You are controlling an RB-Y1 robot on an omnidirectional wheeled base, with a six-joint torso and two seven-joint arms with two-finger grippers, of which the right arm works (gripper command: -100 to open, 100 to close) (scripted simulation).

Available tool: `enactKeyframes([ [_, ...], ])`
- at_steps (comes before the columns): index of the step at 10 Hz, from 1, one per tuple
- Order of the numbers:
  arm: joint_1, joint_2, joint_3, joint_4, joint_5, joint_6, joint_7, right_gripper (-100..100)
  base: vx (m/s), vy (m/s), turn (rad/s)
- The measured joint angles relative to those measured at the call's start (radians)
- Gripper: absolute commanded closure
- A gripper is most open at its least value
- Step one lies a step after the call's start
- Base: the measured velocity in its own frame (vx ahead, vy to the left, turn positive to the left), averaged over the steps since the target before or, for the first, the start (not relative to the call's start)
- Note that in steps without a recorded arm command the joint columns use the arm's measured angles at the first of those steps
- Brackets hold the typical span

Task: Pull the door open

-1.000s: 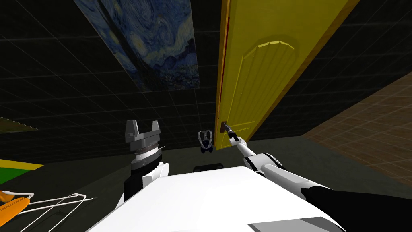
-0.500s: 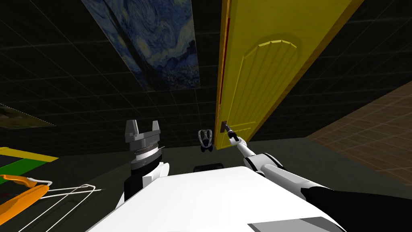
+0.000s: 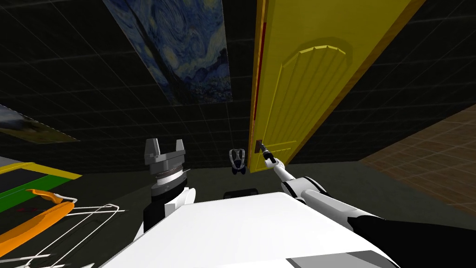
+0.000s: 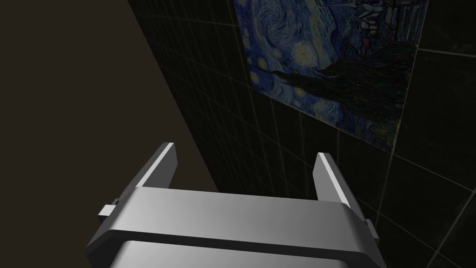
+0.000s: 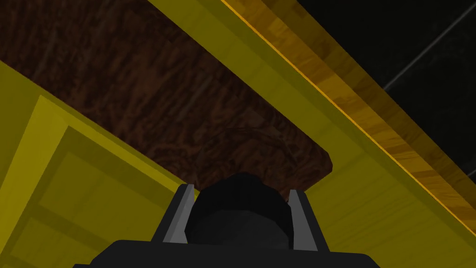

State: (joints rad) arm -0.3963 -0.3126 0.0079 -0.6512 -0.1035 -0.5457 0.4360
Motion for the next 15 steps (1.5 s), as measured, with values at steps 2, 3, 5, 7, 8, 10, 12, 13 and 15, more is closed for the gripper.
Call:
enactKeyframes([
  [2,-0.001,0.002,0.001,0.002,-0.012,-0.002,-0.050,100,-0.037,-0.034,0.050],
  [3,0.001,0.003,0.000,-0.003,-0.016,0.002,-0.069,100,-0.037,-0.024,0.062],
  [5,0.004,0.004,0.000,-0.009,-0.028,0.007,-0.112,100,-0.034,-0.027,0.052],
  [7,0.006,0.004,-0.001,-0.014,-0.047,0.011,-0.164,100,-0.049,-0.040,0.075],
  [8,0.006,0.005,-0.001,-0.015,-0.052,0.013,-0.188,100,-0.039,-0.034,0.066],
  [10,0.003,0.007,-0.001,-0.010,-0.064,0.012,-0.235,100,-0.028,-0.031,0.052],
  [12,0.004,0.009,-0.001,-0.011,-0.076,0.014,-0.278,100,-0.029,-0.032,0.063],
  [13,0.003,0.009,-0.001,-0.011,-0.084,0.014,-0.303,100,-0.050,-0.051,0.083],
  [15,0.007,0.011,-0.002,-0.021,-0.100,0.020,-0.353,100,-0.045,-0.035,0.062],
])
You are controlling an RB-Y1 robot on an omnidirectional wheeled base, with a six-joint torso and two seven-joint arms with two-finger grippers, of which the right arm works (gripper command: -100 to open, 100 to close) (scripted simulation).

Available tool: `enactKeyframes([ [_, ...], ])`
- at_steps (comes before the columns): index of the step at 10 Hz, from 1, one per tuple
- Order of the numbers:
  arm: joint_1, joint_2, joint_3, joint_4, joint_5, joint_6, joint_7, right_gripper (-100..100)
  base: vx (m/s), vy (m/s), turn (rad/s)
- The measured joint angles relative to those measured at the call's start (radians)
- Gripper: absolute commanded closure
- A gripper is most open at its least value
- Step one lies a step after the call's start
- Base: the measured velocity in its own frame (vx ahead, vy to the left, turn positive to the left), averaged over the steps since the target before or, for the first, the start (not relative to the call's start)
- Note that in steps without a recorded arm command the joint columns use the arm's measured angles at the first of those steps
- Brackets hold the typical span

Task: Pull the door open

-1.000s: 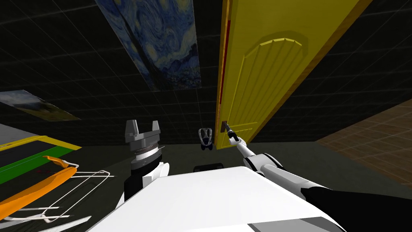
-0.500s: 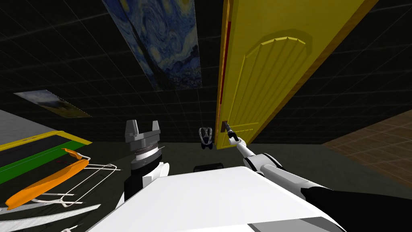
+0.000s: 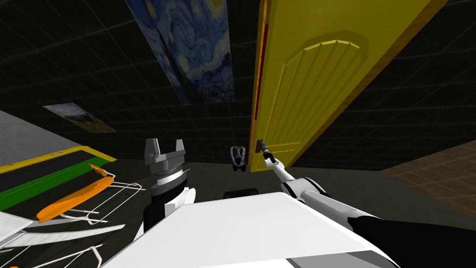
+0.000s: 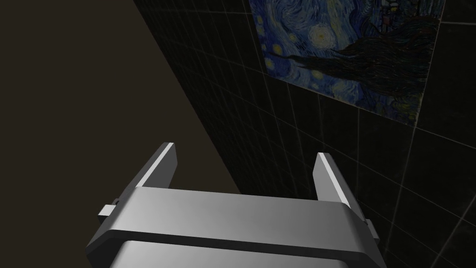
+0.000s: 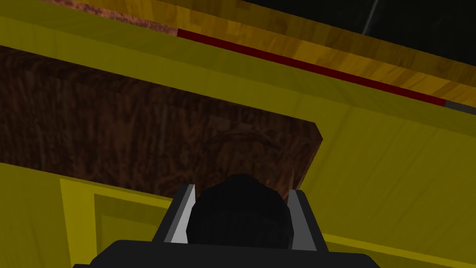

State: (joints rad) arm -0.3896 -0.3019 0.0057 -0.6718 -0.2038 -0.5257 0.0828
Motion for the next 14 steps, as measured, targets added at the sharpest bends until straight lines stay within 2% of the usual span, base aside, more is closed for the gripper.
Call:
enactKeyframes([
  [14,-0.002,0.010,-0.002,-0.002,-0.100,0.011,-0.332,100,-0.035,-0.033,0.063],
])
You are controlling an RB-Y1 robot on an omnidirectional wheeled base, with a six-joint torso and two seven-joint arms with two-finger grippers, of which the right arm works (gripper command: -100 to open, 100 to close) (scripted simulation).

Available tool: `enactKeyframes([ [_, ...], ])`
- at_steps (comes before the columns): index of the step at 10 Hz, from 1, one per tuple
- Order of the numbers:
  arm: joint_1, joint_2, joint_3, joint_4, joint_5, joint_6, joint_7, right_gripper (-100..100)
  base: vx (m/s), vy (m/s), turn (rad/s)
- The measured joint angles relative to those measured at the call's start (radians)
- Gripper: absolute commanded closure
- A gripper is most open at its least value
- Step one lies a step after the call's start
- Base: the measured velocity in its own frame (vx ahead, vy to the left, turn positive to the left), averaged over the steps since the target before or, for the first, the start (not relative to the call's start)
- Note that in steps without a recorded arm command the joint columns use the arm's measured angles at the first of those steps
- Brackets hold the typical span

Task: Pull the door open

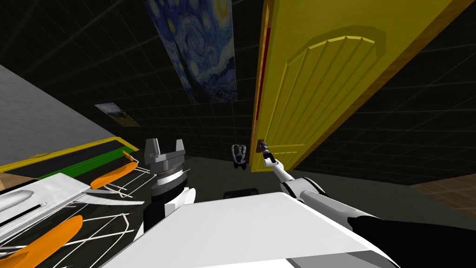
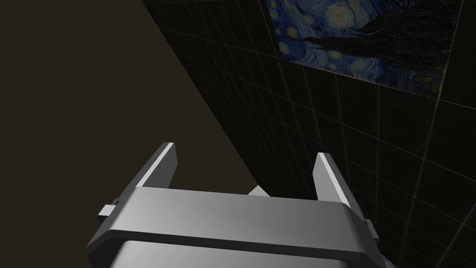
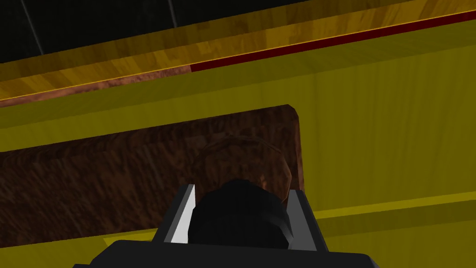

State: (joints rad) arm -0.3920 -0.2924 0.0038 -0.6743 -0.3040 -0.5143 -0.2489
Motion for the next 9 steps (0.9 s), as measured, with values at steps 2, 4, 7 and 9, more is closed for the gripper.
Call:
enactKeyframes([
  [2,0.002,0.001,0.000,-0.003,-0.012,0.002,-0.046,100,-0.026,-0.027,0.052],
  [4,0.004,0.002,-0.001,-0.009,-0.031,0.006,-0.099,100,-0.034,-0.036,0.071],
  [7,0.002,0.004,-0.001,-0.008,-0.049,0.008,-0.169,100,-0.033,-0.034,0.058],
  [9,0.002,0.006,-0.001,-0.010,-0.061,0.010,-0.212,100,-0.028,-0.025,0.048],
])
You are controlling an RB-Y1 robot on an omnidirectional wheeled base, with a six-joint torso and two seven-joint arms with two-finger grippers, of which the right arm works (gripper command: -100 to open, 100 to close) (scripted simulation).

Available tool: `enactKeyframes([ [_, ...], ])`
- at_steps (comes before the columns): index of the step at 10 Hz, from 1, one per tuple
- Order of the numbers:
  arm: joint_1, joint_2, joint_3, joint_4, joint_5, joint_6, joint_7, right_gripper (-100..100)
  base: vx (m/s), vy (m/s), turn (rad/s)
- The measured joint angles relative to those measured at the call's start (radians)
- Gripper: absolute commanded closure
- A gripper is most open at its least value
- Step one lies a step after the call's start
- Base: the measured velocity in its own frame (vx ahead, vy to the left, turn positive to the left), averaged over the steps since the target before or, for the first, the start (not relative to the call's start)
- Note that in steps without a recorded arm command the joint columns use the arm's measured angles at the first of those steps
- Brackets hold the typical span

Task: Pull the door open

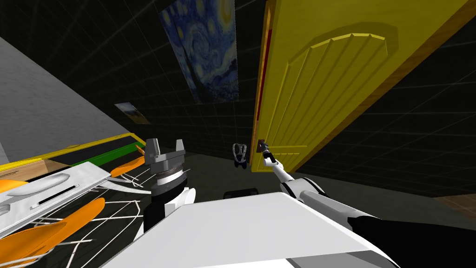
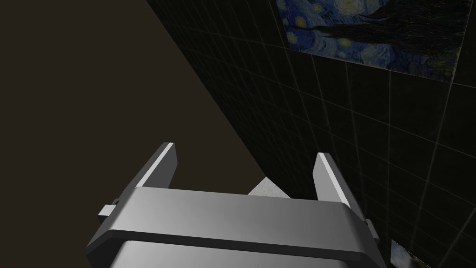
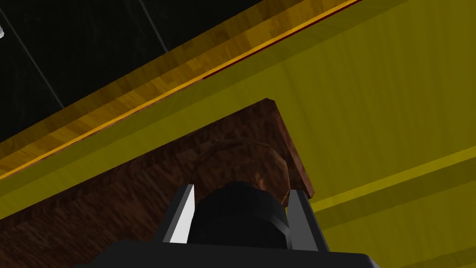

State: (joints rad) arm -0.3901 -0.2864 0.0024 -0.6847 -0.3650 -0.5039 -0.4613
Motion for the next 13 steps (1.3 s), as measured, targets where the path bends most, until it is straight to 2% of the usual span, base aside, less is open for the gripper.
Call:
enactKeyframes([
  [13,-0.001,0.006,-0.003,-0.010,-0.084,0.011,-0.310,100,-0.029,-0.029,0.060],
])
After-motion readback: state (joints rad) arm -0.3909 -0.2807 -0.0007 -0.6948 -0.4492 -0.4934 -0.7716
